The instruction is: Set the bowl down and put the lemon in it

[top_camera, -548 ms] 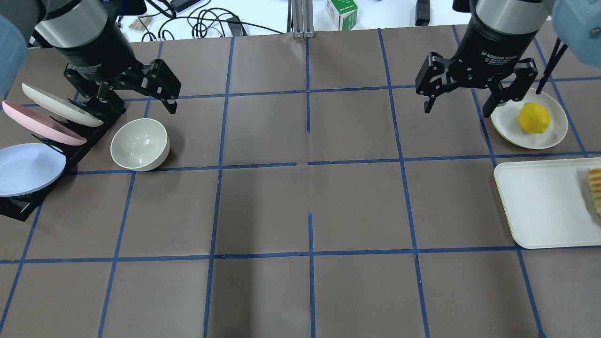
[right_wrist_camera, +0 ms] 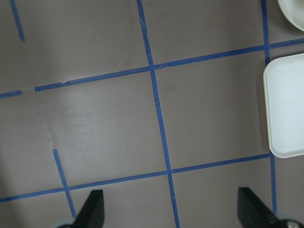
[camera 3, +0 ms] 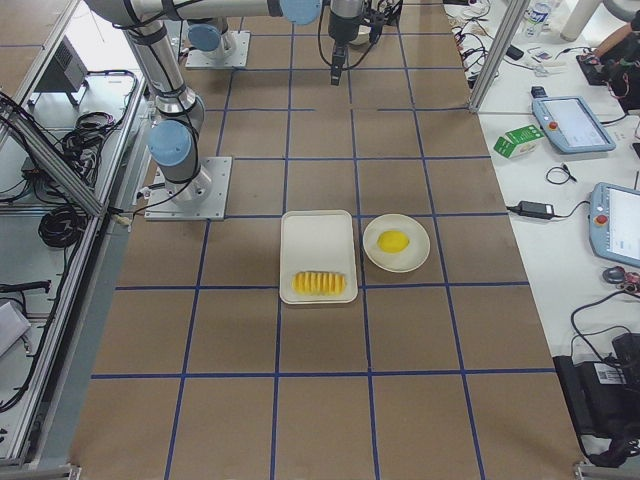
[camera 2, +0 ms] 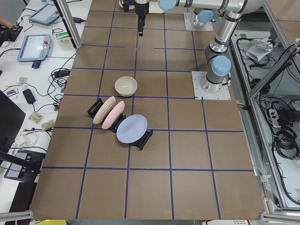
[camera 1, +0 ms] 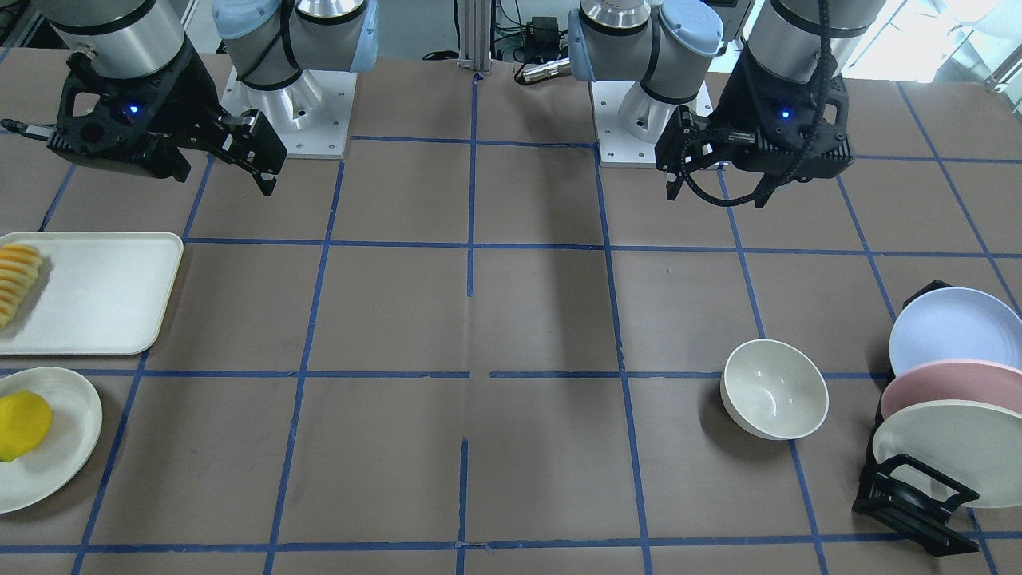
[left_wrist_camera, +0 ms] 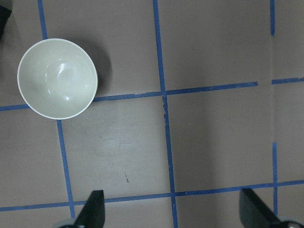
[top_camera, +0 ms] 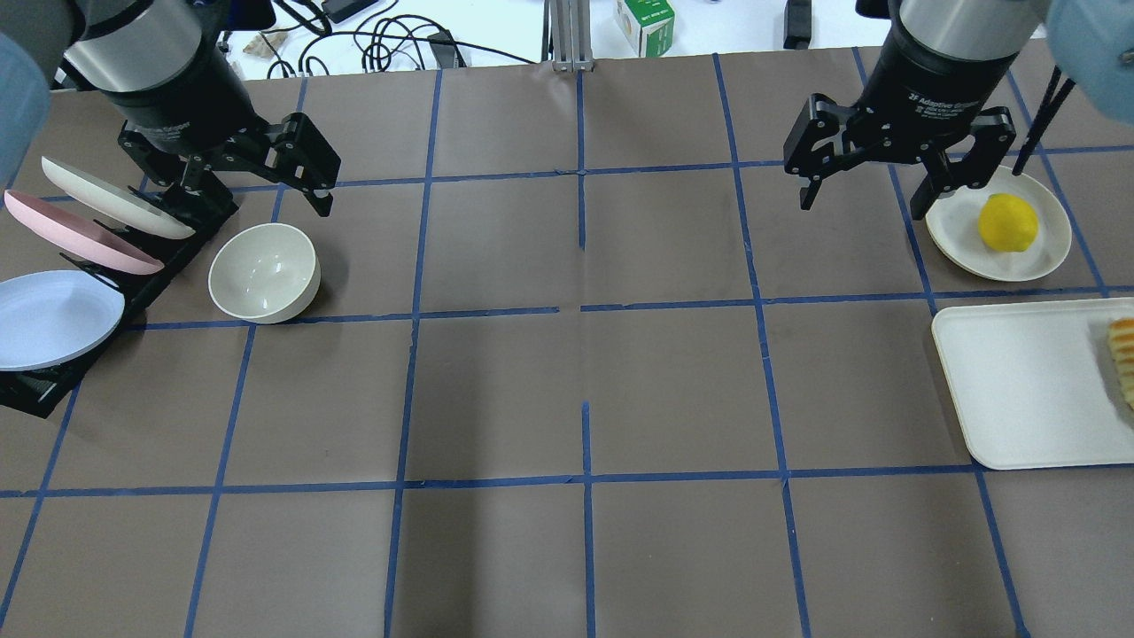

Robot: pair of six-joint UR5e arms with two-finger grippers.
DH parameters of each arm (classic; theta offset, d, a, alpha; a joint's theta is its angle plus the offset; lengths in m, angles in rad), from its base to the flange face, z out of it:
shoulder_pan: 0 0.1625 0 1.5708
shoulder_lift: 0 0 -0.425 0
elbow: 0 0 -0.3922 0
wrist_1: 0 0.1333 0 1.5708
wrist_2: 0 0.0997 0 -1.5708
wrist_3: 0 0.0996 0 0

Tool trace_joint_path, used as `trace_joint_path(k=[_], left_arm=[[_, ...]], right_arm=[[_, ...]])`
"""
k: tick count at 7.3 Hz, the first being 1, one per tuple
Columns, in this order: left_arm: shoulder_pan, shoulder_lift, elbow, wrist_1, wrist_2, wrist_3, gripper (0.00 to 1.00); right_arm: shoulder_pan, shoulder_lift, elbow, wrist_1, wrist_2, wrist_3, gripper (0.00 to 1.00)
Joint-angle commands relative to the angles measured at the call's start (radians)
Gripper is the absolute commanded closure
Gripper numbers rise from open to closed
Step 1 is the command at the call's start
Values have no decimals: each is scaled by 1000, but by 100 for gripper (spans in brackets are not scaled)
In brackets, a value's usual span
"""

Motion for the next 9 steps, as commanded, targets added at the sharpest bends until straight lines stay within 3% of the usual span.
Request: trace_joint_path(k=[1, 3, 4, 6, 9], left_arm=[[90, -17, -16, 3, 29, 16, 0], [190, -118, -77, 173, 36, 140, 0], [286, -153, -94, 186, 26, 150, 0], [318, -268, -102, 308, 26, 231, 0], [339, -374, -157, 480, 27, 262, 0]], right_arm=[[-20, 11, -7, -4, -6, -10, 0], [-50, 23, 5, -16, 3, -11, 0], [-81, 72, 3, -57, 0, -14, 0], [-165, 113, 3, -168, -13, -79, 0], [-288, 240, 5, -355, -63, -415, 0]])
